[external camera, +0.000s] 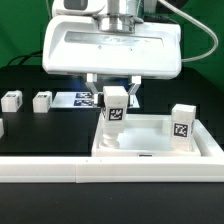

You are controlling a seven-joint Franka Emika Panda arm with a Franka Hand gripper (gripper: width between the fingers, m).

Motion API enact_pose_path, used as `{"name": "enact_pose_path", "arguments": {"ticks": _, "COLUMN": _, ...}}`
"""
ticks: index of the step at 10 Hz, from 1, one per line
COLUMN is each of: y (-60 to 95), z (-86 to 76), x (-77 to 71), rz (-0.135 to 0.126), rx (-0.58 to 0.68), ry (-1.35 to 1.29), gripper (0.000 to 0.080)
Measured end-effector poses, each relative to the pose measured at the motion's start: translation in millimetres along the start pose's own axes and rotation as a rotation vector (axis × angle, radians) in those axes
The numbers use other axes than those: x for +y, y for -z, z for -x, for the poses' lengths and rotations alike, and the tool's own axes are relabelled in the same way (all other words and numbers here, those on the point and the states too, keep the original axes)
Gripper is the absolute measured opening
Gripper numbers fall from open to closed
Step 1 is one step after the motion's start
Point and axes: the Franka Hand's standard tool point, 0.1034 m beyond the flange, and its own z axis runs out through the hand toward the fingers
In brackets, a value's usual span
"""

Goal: Assemble square table

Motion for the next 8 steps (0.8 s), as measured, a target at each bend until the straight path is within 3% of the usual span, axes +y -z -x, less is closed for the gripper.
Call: {"name": "enact_pose_path", "arguments": {"ticks": 8, "y": -6.6, "z": 11.6, "x": -2.3, "rz": 0.001, "rx": -0.012, "ry": 0.002, "gripper": 0.0290}}
